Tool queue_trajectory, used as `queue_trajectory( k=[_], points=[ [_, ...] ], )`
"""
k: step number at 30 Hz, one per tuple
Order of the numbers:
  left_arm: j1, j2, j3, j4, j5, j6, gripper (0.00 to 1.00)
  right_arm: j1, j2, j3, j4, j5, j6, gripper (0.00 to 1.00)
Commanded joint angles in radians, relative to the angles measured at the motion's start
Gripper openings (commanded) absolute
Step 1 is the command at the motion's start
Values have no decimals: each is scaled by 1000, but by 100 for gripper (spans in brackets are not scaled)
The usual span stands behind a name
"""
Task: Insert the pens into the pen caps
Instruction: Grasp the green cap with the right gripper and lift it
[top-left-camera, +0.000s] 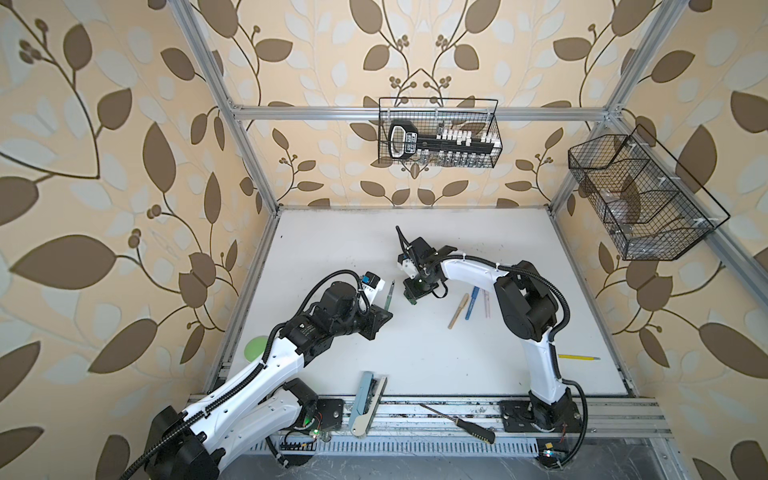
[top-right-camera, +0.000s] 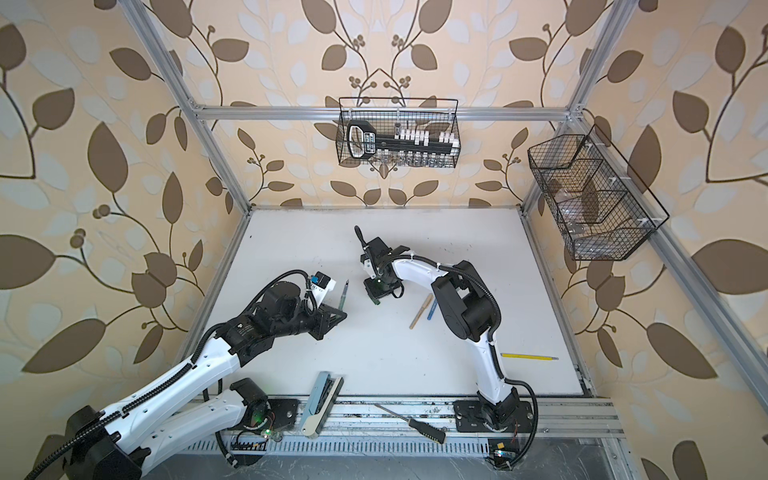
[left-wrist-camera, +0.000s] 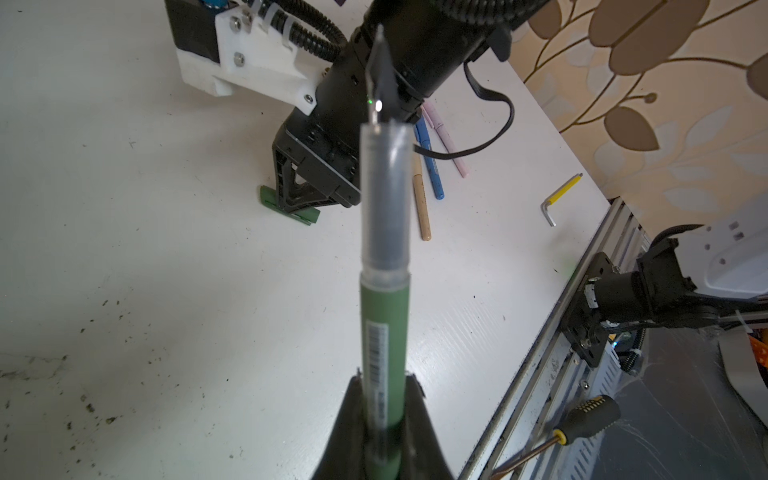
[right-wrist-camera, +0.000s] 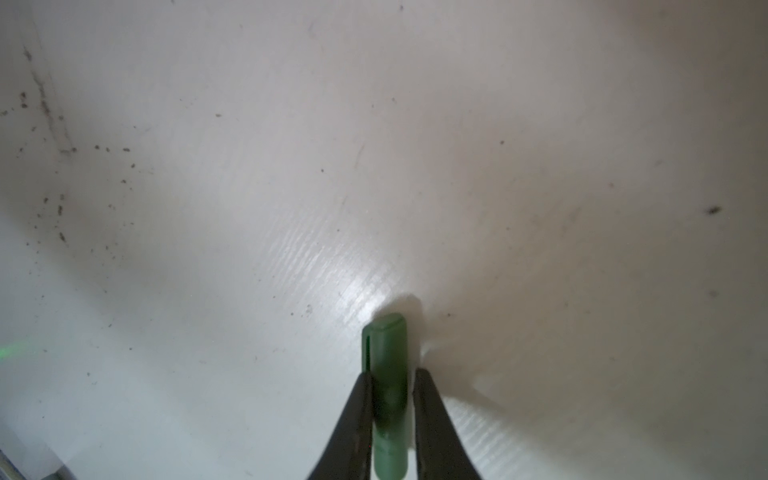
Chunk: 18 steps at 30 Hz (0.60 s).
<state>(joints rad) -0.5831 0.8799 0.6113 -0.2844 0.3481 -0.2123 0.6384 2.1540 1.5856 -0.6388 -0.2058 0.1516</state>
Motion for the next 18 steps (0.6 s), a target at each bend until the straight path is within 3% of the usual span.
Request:
queue_trajectory(
  k=[1,6,12,18],
  points=[
    [-5,1,-5,7,-9,-4,5,-14,12,-8,5,-33,29,17],
    [-5,35,2,13,8,8,6,-49,-109,-125,84,-22,124,16],
    [-7,160,15,65,60,15,4,-93,-300,-368,302,-32,259,15],
    [-44,256,24,128,73,28,3,-120,-462,-549,451,-9,325,15]
  ],
)
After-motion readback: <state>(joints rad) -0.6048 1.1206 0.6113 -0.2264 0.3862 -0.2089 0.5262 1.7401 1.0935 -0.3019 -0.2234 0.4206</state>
